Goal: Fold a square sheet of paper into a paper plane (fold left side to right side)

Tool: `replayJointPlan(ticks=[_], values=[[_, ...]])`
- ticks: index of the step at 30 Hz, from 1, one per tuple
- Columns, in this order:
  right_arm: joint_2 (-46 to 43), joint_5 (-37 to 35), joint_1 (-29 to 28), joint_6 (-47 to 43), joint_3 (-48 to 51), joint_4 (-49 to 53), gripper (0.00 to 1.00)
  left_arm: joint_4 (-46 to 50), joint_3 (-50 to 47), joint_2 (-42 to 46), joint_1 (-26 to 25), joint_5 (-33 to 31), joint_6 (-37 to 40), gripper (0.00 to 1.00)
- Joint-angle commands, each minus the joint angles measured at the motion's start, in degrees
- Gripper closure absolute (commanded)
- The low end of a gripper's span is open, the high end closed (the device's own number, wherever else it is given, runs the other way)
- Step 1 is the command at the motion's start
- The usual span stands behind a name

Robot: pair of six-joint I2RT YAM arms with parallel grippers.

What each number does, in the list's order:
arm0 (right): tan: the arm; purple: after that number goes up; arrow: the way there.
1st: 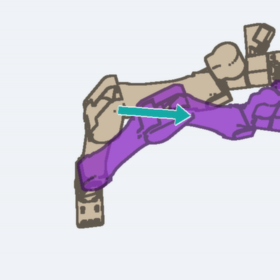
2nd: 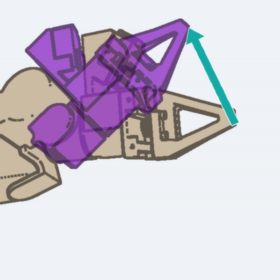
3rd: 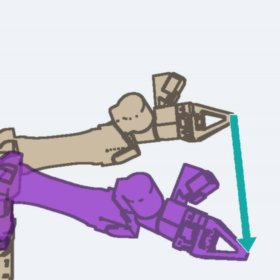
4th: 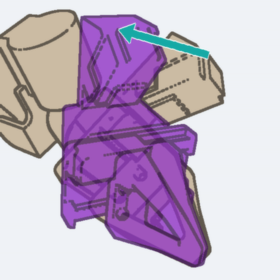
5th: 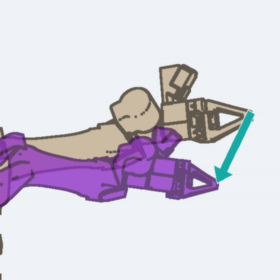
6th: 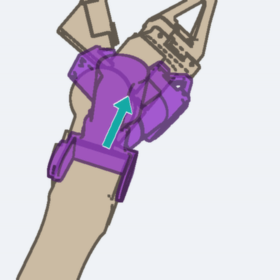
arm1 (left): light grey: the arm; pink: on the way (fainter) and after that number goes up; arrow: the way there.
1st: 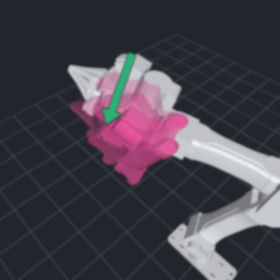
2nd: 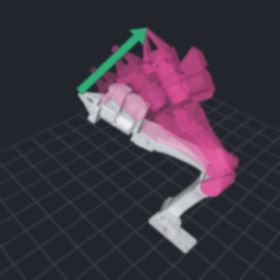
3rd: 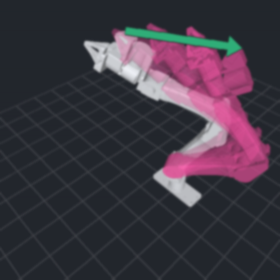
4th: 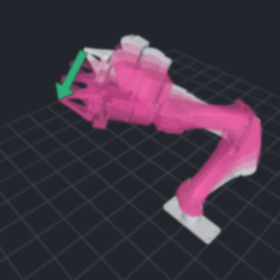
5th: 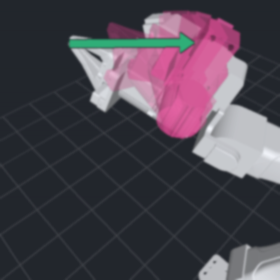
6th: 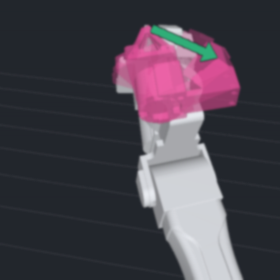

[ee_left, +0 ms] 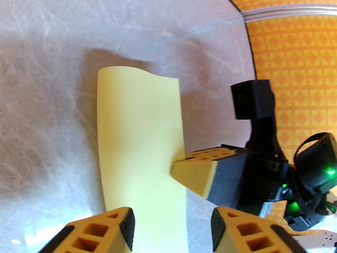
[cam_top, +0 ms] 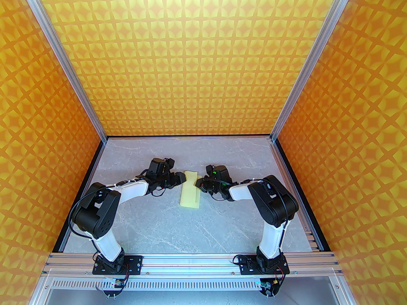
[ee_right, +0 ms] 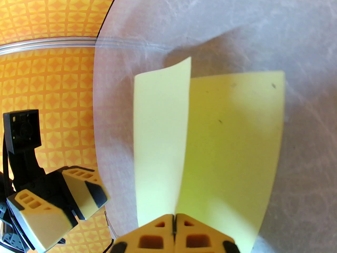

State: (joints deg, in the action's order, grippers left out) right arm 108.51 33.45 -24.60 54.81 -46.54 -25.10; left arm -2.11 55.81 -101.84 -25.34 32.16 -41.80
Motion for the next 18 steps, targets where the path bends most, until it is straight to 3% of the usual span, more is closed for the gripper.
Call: replayJointPlan(ticks=[1, 18], values=[[-1.82, 0.1, 0.61, -1.62, 0.79, 0.02, 1.0, 4.18, 1.82, -3.09, -0.18, -1.21, 3.07, 0.46], [-2.38, -1.81, 1.65, -4.6, 1.18, 3.92, 1.0, 7.39, 7.26, -9.68, -4.71, -4.12, 4.63, 0.47]])
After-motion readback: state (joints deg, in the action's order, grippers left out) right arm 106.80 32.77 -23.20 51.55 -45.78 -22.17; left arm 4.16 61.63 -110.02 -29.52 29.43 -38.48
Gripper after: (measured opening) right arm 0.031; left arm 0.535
